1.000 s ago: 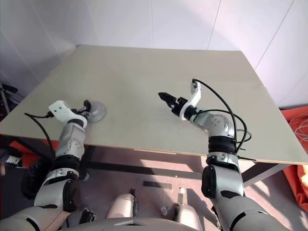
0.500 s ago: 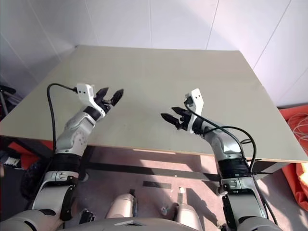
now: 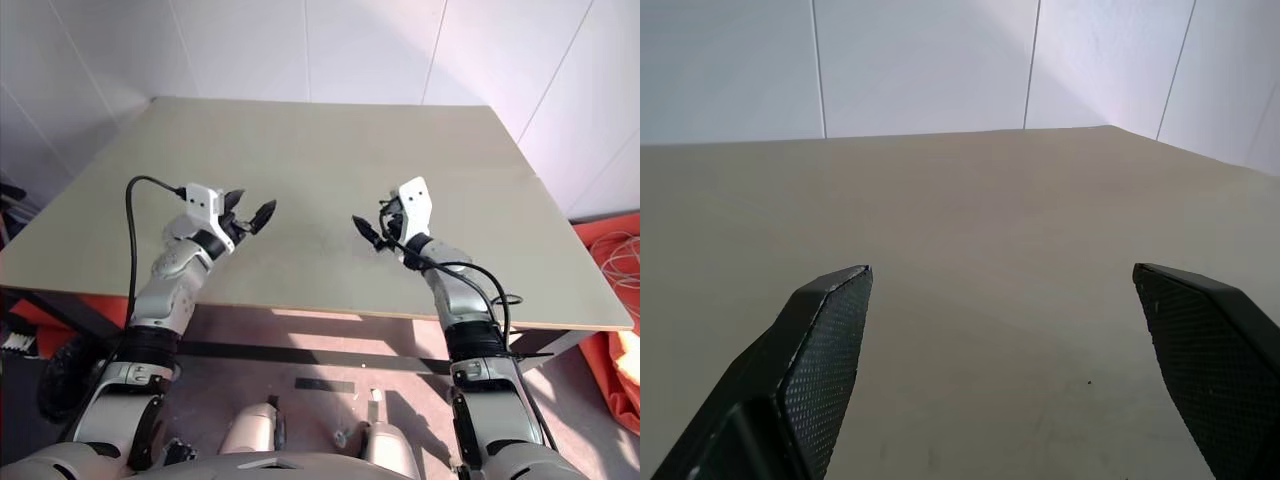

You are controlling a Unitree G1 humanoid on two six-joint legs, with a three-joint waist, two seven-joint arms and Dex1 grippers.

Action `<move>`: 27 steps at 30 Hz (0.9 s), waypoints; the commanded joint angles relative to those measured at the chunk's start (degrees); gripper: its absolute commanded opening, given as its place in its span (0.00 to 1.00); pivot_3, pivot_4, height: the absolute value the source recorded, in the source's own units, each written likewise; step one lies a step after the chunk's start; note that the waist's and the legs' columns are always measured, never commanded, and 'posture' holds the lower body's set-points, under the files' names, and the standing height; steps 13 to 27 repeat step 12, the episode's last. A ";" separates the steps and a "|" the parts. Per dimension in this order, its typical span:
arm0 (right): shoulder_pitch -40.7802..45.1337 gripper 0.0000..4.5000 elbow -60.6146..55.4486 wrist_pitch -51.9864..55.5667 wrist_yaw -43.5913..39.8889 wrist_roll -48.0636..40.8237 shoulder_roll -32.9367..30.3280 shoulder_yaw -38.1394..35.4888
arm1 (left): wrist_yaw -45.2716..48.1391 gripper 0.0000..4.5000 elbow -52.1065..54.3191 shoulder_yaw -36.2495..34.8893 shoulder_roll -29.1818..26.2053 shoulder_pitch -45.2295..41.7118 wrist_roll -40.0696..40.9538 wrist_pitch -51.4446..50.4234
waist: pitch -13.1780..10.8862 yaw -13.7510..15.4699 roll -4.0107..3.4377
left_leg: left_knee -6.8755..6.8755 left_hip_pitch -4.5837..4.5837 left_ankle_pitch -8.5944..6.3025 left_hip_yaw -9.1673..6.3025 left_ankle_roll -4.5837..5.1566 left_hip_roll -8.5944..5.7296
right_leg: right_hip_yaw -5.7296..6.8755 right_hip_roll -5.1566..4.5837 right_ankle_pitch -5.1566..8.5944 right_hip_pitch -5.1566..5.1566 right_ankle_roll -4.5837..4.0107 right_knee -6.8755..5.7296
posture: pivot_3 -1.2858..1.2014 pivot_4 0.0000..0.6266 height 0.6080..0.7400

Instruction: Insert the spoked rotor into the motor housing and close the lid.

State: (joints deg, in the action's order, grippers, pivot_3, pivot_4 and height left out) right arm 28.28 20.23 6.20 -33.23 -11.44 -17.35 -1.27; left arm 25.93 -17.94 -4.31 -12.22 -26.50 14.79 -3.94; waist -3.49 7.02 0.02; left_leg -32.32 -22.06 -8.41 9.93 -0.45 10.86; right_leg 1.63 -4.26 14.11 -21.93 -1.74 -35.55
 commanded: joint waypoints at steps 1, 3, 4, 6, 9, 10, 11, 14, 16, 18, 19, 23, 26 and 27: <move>1.12 0.85 -0.60 -3.71 1.99 -0.02 1.01 -1.61 | -1.57 0.99 1.13 -0.33 0.24 -0.06 -1.20 1.64 | 0.00 -0.01 0.00 | 0.00 0.00 0.00 0.00 0.00 0.00 | 0.00 0.00 0.00 0.00 0.00 -0.01 | 0.52 0.00 1.00; 1.11 0.85 -0.34 -5.81 3.29 0.86 1.21 -1.78 | -2.57 0.99 1.53 -0.36 0.49 -0.02 -1.75 1.66 | 0.00 -0.02 0.00 | 0.00 -0.01 0.00 0.00 0.00 0.01 | 0.00 0.00 0.00 -0.02 0.00 -0.01 | 0.52 0.00 1.00; 1.04 0.85 -0.05 -7.04 3.92 1.65 1.08 -1.62 | -2.73 0.99 1.79 -0.22 0.57 0.04 -1.99 1.71 | 0.00 -0.02 0.00 | 0.00 -0.01 0.00 0.01 0.01 0.01 | 0.00 0.00 0.00 -0.02 0.00 -0.01 | 0.52 0.00 1.00; 0.91 0.85 0.48 -8.88 4.84 2.67 1.02 -1.43 | -3.12 0.99 2.10 0.01 0.71 0.13 -2.61 1.96 | 0.00 0.00 0.00 | -0.01 -0.01 -0.02 0.02 0.03 0.00 | -0.01 0.00 0.00 -0.02 0.00 -0.01 | 0.52 0.00 1.00; 1.23 0.85 1.97 -12.34 7.53 3.09 1.84 -2.50 | -4.47 0.99 1.74 0.59 1.19 0.00 -4.29 3.01 | 0.00 -0.01 0.00 | -0.02 -0.01 -0.03 0.03 0.05 0.00 | -0.02 0.00 0.00 -0.02 0.00 -0.01 | 0.52 0.00 1.00; 1.72 0.85 2.76 -13.16 8.86 2.99 2.16 -3.15 | -5.10 0.99 1.45 0.82 1.47 -0.14 -4.95 3.42 | 0.00 -0.02 0.00 | -0.02 -0.01 -0.03 0.03 0.05 0.00 | -0.02 0.00 0.00 -0.02 0.00 -0.01 | 0.52 0.00 1.00; 2.23 0.85 3.49 -13.37 9.77 2.60 2.42 -3.77 | -5.59 0.99 1.25 0.99 1.84 -0.30 -5.37 3.69 | 0.00 -0.02 0.00 | -0.02 0.00 -0.03 0.03 0.05 0.00 | -0.02 0.00 0.00 -0.02 0.00 -0.01 | 0.52 0.00 1.00; 2.74 0.85 4.12 -13.72 10.67 2.34 2.65 -4.32 | -6.01 0.99 1.13 1.13 2.25 -0.47 -5.69 3.89 | 0.00 -0.02 0.00 | -0.02 -0.01 -0.03 0.03 0.05 0.00 | -0.03 0.00 0.00 -0.02 0.00 -0.01 | 0.52 0.00 1.00; 2.74 0.85 4.12 -13.72 10.67 2.34 2.65 -4.32 | -6.01 0.99 1.13 1.13 2.25 -0.47 -5.69 3.89 | 0.00 -0.02 0.00 | -0.02 -0.01 -0.03 0.03 0.05 0.00 | -0.03 0.00 0.00 -0.02 0.00 -0.01 | 0.52 0.00 1.00; 2.74 0.85 4.12 -13.72 10.67 2.34 2.65 -4.32 | -6.01 0.99 1.13 1.13 2.25 -0.47 -5.69 3.89 | 0.00 -0.02 0.00 | -0.02 -0.01 -0.03 0.03 0.05 0.00 | -0.03 0.00 0.00 -0.02 0.00 -0.01 | 0.52 0.00 1.00; 2.74 0.85 4.12 -13.72 10.67 2.34 2.65 -4.32 | -6.01 0.99 1.13 1.13 2.25 -0.47 -5.69 3.89 | 0.00 -0.02 0.00 | -0.02 -0.01 -0.03 0.03 0.05 0.00 | -0.03 0.00 0.00 -0.02 0.00 -0.01 | 0.52 0.00 1.00; 2.74 0.85 4.12 -13.72 10.67 2.34 2.65 -4.32 | -6.01 0.99 1.13 1.13 2.25 -0.47 -5.69 3.89 | 0.00 -0.02 0.00 | -0.02 -0.01 -0.03 0.03 0.05 0.00 | -0.03 0.00 0.00 -0.02 0.00 -0.01 | 0.52 0.00 1.00; 2.74 0.85 4.12 -13.72 10.67 2.34 2.65 -4.32 | -6.01 0.99 1.13 1.13 2.25 -0.47 -5.69 3.89 | 0.00 -0.02 0.00 | -0.02 -0.01 -0.03 0.03 0.05 0.00 | -0.03 0.00 0.00 -0.02 0.00 -0.01 | 0.52 0.00 1.00; 2.74 0.85 4.12 -13.72 10.67 2.34 2.65 -4.32 | -6.01 0.99 1.13 1.13 2.25 -0.47 -5.69 3.89 | 0.00 -0.02 0.00 | -0.02 -0.01 -0.03 0.03 0.05 0.00 | -0.03 0.00 0.00 -0.02 0.00 -0.01 | 0.52 0.00 1.00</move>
